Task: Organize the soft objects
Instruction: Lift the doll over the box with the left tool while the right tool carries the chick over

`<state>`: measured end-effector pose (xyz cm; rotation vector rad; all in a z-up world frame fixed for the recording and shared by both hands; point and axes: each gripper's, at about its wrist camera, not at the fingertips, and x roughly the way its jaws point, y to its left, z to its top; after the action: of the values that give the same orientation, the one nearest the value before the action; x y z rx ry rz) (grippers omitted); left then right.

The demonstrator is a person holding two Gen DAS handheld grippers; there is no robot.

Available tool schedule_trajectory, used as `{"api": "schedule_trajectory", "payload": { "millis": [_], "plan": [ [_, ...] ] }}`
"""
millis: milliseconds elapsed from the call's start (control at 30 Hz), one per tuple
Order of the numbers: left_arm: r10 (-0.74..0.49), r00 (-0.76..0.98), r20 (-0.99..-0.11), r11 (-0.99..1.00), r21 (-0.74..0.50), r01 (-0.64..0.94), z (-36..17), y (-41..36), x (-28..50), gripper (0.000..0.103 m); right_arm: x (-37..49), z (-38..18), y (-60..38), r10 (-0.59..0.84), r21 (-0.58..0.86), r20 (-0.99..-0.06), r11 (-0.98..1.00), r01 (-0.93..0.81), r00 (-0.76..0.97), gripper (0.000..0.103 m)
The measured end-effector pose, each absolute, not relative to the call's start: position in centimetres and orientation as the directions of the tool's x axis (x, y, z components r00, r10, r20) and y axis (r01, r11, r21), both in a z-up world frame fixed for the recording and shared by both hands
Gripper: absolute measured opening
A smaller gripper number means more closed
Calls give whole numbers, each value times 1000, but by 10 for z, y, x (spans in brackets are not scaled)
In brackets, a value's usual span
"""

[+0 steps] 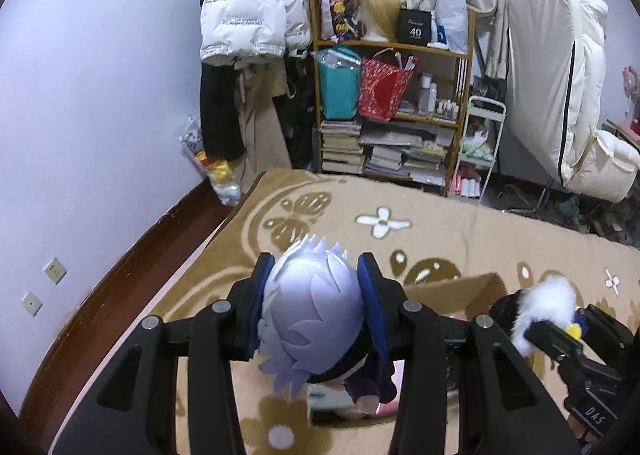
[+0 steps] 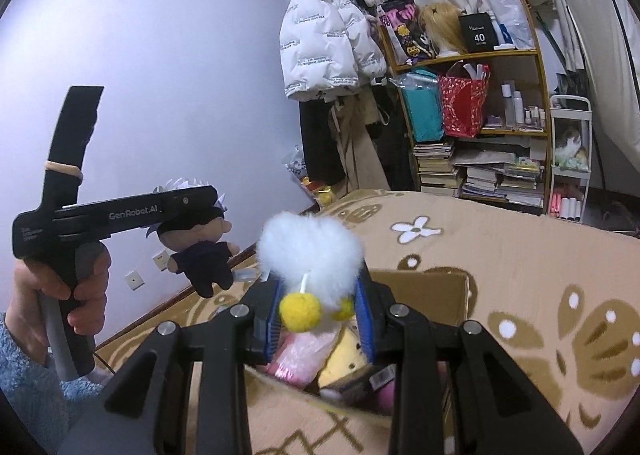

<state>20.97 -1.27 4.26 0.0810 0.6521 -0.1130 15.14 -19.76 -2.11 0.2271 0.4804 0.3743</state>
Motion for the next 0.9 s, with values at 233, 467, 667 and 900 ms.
{"api": "schedule_trajectory", "payload": {
  "millis": [233, 467, 667, 900],
  "plan": [
    [-105, 784, -611, 986, 37, 161, 24, -28, 228, 41, 173, -42, -196, 390, 302, -445, 913, -274, 806, 33],
    [-99, 740, -666, 986, 33, 162, -15, -36, 244, 42, 189, -83, -200, 381, 334, -512, 914, -231, 770, 34],
    [-76, 701, -709, 991, 25, 133, -39, -33, 252, 46, 195, -105, -206, 340, 322, -558, 930, -180, 757, 36],
    [-51, 694, -718, 996, 16, 90, -47, -25, 248, 66, 191, -100, -212, 317, 322, -566, 935, -150, 761, 54]
  ]
}}
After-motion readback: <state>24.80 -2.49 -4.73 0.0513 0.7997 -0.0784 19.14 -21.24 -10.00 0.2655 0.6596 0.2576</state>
